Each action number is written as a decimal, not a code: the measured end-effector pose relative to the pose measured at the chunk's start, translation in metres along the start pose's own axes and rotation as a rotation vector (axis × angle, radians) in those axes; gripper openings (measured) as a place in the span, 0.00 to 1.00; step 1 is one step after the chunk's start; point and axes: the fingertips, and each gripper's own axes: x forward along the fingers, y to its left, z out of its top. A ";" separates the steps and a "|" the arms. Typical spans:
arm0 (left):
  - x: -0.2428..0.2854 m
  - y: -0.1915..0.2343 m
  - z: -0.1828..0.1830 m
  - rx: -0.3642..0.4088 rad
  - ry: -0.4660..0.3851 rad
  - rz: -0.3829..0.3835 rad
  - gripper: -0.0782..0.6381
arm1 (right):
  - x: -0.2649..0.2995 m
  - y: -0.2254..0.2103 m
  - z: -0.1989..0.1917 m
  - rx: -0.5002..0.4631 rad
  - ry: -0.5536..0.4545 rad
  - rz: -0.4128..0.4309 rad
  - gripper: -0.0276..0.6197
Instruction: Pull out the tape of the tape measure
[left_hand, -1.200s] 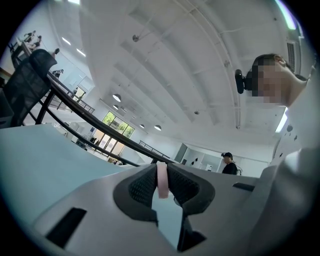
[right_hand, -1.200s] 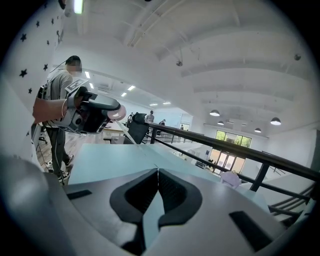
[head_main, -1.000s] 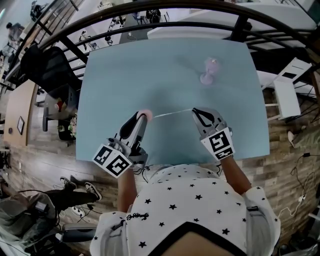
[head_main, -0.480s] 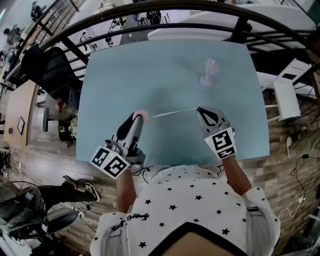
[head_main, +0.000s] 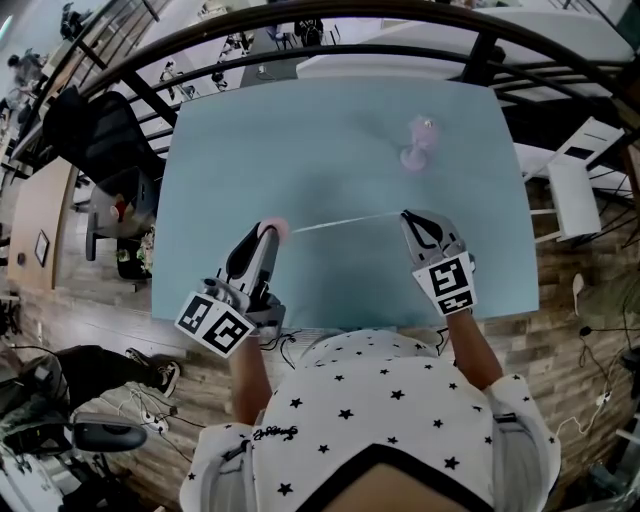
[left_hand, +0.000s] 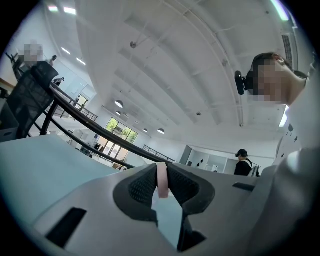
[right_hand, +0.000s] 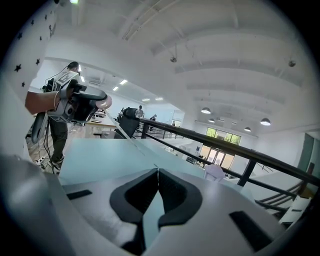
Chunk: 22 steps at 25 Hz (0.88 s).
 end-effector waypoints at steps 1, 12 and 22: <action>0.000 0.001 0.001 0.001 -0.001 0.001 0.23 | 0.000 0.000 0.000 -0.001 0.000 -0.001 0.05; -0.001 0.013 -0.007 0.062 0.022 0.063 0.23 | -0.016 -0.005 0.026 0.024 -0.099 0.015 0.05; 0.006 0.023 -0.017 0.144 0.053 0.104 0.23 | -0.036 -0.006 0.056 0.059 -0.188 0.052 0.05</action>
